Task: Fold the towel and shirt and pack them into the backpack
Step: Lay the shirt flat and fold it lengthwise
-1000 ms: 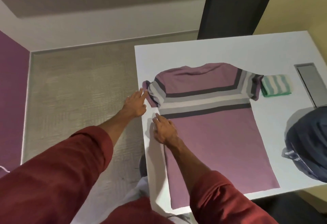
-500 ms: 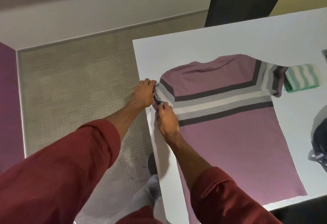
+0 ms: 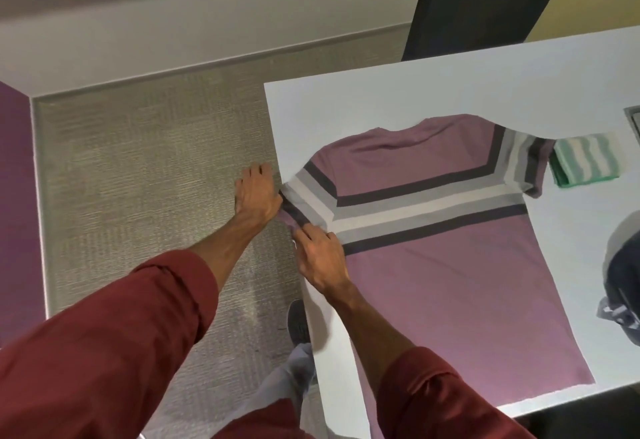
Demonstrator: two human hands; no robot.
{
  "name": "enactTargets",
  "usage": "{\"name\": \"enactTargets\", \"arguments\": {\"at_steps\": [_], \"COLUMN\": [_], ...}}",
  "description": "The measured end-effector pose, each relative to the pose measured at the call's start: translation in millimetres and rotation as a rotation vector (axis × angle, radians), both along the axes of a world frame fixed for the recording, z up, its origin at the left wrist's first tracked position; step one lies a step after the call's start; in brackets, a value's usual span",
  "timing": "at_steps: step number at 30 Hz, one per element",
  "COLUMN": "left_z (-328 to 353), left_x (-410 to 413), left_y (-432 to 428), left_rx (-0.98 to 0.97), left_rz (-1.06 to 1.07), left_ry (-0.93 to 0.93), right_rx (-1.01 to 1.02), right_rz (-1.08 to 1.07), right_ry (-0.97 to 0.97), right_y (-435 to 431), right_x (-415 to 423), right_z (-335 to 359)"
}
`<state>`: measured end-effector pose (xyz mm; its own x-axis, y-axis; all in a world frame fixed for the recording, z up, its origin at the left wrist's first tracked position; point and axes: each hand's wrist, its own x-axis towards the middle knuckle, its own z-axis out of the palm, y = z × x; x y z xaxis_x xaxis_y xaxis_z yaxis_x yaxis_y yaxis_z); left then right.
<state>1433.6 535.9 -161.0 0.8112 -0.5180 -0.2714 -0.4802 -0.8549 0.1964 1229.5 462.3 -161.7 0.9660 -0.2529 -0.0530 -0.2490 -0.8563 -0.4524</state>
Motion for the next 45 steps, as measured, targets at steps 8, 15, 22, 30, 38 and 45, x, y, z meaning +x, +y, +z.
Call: {"name": "enactTargets", "arguments": {"at_steps": [8,15,22,30,38,45], "left_z": [-26,-21,-10,-12,-12,-11], "left_x": [-44,-85,-154,-191,-177,-157], "left_y": [-31,-35,-29,-35,-61,-69], "left_rx": [0.053,0.032,-0.117,-0.178,-0.545,-0.755], "left_rz": [-0.549,-0.390,-0.145,0.291,0.812,1.127], "left_ry": [0.089,-0.098,-0.008,0.350,0.744,0.970], "right_rx": [-0.073,-0.042,-0.035,-0.025,0.121,0.186], "right_rz": [-0.240,-0.244,-0.200,-0.211,-0.406,-0.418], "right_ry": [0.273,0.341,0.377,0.402,0.445,0.422], "right_y": [-2,11,23,37,44,39], "right_x": [-75,-129,-184,-235,-268,-261], "right_z": [-30,-43,-38,-21,-2,5]}}
